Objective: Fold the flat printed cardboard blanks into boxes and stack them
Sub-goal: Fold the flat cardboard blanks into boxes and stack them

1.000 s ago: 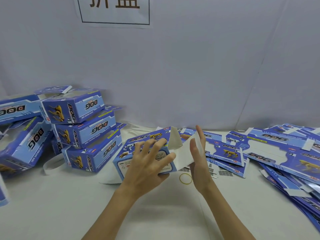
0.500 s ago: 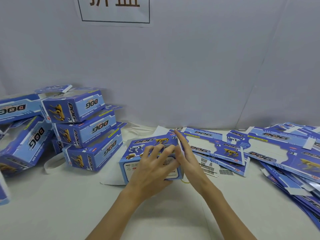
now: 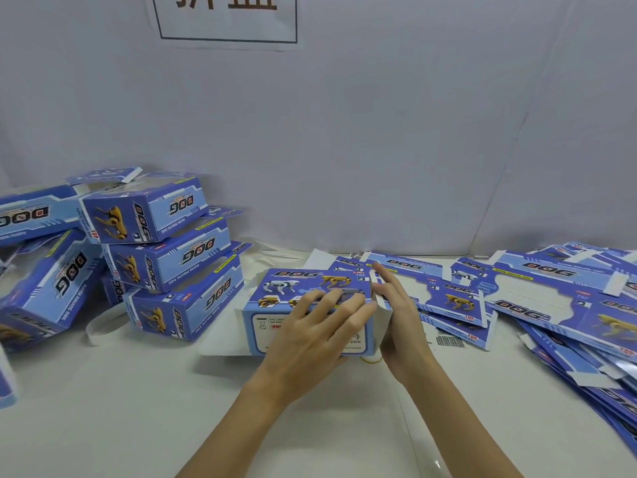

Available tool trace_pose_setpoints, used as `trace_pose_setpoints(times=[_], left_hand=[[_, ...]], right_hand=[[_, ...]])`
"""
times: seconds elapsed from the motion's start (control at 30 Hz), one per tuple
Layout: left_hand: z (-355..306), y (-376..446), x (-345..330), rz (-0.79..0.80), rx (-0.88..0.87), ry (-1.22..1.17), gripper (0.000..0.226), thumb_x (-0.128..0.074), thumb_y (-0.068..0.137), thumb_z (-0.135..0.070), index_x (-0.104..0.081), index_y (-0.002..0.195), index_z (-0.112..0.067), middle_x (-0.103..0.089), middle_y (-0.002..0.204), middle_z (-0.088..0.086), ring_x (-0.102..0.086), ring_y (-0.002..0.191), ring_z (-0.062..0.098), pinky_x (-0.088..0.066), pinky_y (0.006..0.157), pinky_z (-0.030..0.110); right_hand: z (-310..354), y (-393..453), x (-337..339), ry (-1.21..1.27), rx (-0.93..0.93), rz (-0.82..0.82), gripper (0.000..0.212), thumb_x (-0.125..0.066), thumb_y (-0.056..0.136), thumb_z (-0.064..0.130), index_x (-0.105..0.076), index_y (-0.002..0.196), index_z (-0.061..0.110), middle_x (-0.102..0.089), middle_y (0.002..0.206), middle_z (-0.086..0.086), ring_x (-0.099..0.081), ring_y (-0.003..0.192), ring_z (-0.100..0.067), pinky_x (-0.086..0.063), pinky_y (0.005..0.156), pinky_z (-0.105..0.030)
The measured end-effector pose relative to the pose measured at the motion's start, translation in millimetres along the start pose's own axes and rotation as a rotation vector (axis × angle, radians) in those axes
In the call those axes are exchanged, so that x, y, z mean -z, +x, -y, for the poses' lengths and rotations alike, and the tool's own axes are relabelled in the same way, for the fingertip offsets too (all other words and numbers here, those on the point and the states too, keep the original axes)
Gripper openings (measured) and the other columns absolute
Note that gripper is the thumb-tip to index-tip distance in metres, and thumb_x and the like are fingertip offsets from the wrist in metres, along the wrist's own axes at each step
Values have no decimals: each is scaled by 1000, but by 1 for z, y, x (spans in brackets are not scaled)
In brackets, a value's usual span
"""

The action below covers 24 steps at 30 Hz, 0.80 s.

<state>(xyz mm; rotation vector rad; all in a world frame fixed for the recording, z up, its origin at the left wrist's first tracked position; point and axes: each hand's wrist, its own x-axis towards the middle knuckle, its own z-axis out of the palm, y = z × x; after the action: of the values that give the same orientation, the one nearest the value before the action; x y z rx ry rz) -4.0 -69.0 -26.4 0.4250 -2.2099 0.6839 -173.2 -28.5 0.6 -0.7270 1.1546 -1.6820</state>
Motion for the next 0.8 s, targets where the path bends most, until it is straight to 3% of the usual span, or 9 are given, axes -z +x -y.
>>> trace_pose_setpoints(times=[0.1, 0.17, 0.3, 0.37, 0.47, 0.6, 0.7, 0.8], left_hand=[[0, -2, -2, -4, -23, 41, 85, -85, 81, -37, -39, 151, -24, -49, 147, 4, -61, 128, 29, -52, 101, 44], [0, -2, -2, -15, -12, 45, 83, -85, 82, -37, -40, 151, -26, -47, 147, 4, -59, 128, 28, -50, 102, 45], [-1, -1, -2, -13, 2, 48, 84, -87, 79, -37, -42, 150, -27, -46, 147, 4, -59, 128, 28, -49, 103, 45], [-1, -1, -1, -14, 29, 32, 85, -88, 79, -36, -42, 150, -26, -46, 146, 3, -59, 128, 27, -50, 103, 45], [0, 0, 0, -20, 54, 23, 86, -88, 79, -36, -41, 151, -24, -54, 146, 3, -60, 128, 27, -49, 102, 44], [-3, -2, -2, 9, 0, 51, 82, -85, 82, -42, -43, 151, -24, -55, 147, 2, -60, 129, 27, -49, 102, 43], [-5, -2, -5, -5, 6, 43, 84, -86, 81, -40, -42, 151, -23, -50, 149, 2, -60, 129, 28, -47, 104, 43], [-5, -3, -6, -41, -5, 53, 82, -84, 85, -35, -39, 152, -24, -46, 150, 2, -60, 128, 30, -43, 104, 44]], right_hand=[[0, 0, -2, 9, -20, -14, 34, -60, 103, 26, -75, 121, 51, -75, 122, 10, -78, 103, -22, -66, 74, -47], [1, 1, -1, 24, -15, -24, 33, -60, 103, 25, -78, 113, 51, -75, 124, 9, -78, 105, -24, -66, 76, -49], [3, -1, -3, 34, 13, -52, 43, -56, 105, 22, -80, 96, 57, -79, 92, 19, -80, 87, -13, -63, 57, -35], [3, -2, -4, 28, 39, -87, 41, -54, 106, 26, -80, 98, 57, -79, 91, 20, -79, 86, -10, -64, 59, -36], [5, -4, -4, 46, 43, -146, 31, -55, 108, 31, -77, 118, 49, -78, 109, 9, -79, 95, -20, -65, 81, -50], [8, -10, -8, -40, 23, -108, 29, -56, 106, 33, -75, 116, 53, -64, 130, 0, -73, 111, -26, -64, 72, -44], [9, -13, -9, -69, 34, -67, 36, -56, 106, 34, -77, 96, 62, -66, 134, 8, -75, 107, -20, -65, 71, -40], [11, -15, -9, -95, 72, -51, 34, -57, 106, 32, -76, 104, 60, -73, 114, 23, -76, 97, -6, -64, 67, -32]])
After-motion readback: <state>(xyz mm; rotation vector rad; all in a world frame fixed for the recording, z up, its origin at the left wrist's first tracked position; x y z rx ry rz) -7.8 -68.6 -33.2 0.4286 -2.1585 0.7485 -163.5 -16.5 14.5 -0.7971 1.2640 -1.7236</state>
